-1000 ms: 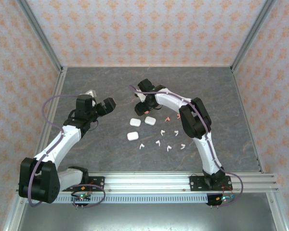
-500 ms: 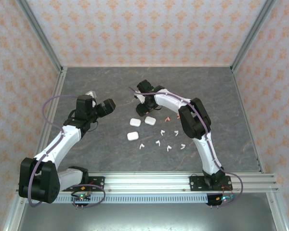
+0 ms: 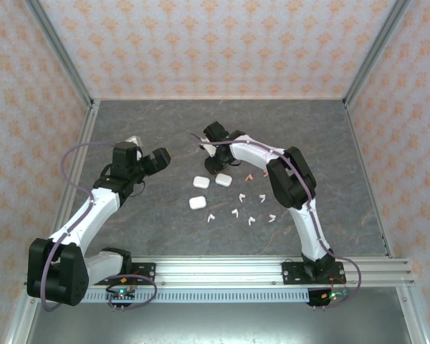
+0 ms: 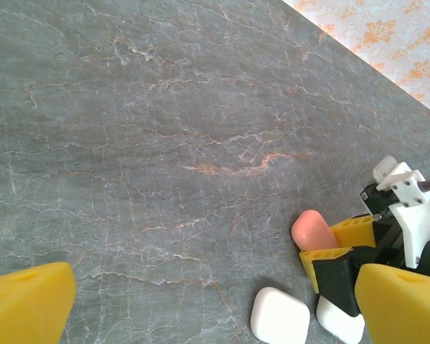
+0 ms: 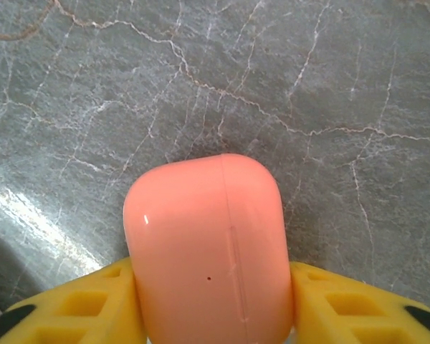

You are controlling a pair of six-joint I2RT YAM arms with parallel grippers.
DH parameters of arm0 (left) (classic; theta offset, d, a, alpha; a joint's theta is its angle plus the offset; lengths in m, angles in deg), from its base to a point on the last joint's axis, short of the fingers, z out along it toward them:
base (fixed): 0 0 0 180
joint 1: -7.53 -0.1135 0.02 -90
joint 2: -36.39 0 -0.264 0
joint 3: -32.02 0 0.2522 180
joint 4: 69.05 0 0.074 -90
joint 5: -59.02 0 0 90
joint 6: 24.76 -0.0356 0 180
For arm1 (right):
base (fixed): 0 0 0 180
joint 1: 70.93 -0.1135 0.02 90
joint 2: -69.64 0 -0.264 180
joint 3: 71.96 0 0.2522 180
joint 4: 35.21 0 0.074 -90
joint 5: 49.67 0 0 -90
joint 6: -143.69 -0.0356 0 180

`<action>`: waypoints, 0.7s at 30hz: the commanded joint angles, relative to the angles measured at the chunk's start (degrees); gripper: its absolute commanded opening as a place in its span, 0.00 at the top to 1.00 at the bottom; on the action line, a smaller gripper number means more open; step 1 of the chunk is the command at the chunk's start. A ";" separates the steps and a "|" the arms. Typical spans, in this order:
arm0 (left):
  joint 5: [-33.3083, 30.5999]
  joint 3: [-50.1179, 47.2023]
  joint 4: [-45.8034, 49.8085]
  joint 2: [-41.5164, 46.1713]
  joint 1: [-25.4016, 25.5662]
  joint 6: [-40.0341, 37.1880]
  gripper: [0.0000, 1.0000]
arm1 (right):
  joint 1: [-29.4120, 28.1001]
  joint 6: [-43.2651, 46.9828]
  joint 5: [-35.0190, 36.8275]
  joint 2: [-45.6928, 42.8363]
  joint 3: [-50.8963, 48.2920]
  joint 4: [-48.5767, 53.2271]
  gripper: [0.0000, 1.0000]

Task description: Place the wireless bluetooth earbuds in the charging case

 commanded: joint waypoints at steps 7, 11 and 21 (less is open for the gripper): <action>1.11 6.10 6.41 2.90 -0.18 -5.91 0.00 | -0.39 3.54 4.48 -8.29 -5.81 -2.00 0.63; 7.56 7.92 6.14 3.61 -1.58 -5.91 0.00 | -0.38 5.66 3.63 -15.21 -9.73 -7.59 0.63; 31.49 12.34 2.55 1.15 -1.78 -6.56 0.08 | -0.67 10.16 -4.72 -35.97 -23.82 -19.59 0.63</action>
